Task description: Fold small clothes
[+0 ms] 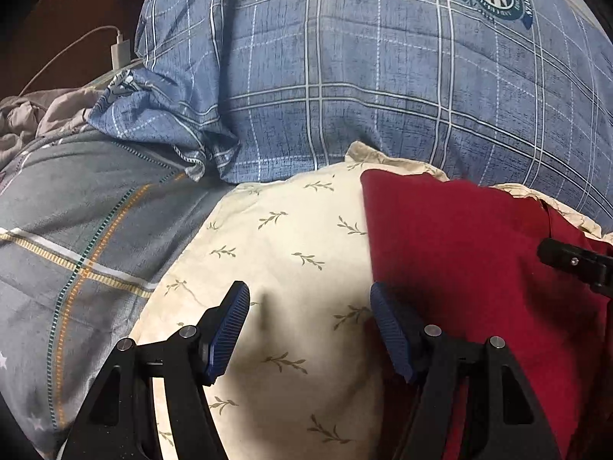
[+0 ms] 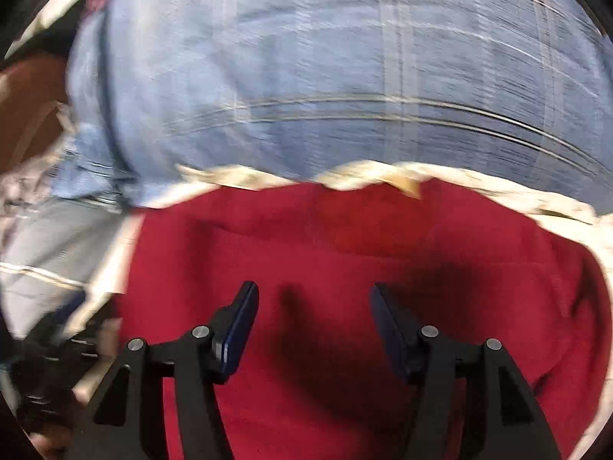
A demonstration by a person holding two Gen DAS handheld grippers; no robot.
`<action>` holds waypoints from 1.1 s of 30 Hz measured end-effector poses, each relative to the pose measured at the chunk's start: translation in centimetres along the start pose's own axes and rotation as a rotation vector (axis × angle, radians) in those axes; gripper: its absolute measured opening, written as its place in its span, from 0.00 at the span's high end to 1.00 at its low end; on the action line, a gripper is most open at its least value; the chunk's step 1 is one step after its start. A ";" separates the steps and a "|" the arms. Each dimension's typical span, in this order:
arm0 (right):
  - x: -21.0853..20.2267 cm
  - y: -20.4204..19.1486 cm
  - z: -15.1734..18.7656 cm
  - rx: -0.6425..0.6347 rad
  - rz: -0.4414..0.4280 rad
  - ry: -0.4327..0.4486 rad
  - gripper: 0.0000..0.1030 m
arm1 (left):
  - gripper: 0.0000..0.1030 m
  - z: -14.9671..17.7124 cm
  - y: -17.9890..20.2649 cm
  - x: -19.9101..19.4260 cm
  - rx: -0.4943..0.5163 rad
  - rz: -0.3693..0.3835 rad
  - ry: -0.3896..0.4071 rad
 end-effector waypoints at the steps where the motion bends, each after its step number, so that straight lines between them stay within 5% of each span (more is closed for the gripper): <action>1: 0.2 -0.9 0.1 -0.019 -0.024 -0.004 0.39 | 0.37 0.1 0.0 0.0 0.009 -0.005 0.001; 3: 1.2 -3.2 0.2 -0.072 -0.073 -0.019 0.42 | 0.37 0.3 0.0 0.0 0.019 -0.020 -0.005; 11: 7.2 -6.1 -1.0 -0.157 0.014 -0.068 0.46 | 0.37 0.0 -0.6 0.3 -0.005 -0.012 -0.011; 16: 3.3 -4.7 0.1 -0.103 -0.040 -0.062 0.45 | 0.37 0.0 -0.5 0.0 0.005 0.008 -0.012; 21: 2.4 -1.2 3.7 -0.059 0.019 -0.101 0.37 | 0.37 0.1 -0.7 -0.5 -0.036 0.056 -0.012; 27: -2.2 0.8 5.4 -0.049 0.034 -0.044 0.36 | 0.37 0.9 -0.6 -1.8 -0.012 0.059 0.007; 33: -5.6 8.1 6.9 0.075 0.131 -0.041 0.35 | 0.37 1.4 -0.3 -2.6 -0.052 0.066 -0.004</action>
Point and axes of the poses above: each gripper's, at about its wrist camera, not at the fingertips, and x roughly the way its jaws point, y to its right, z to its underside, the point moved 3 cm from there along x, roughly the way its jaws point, and after that the axes turned 1 degree about -x, right-handed, at the moved point
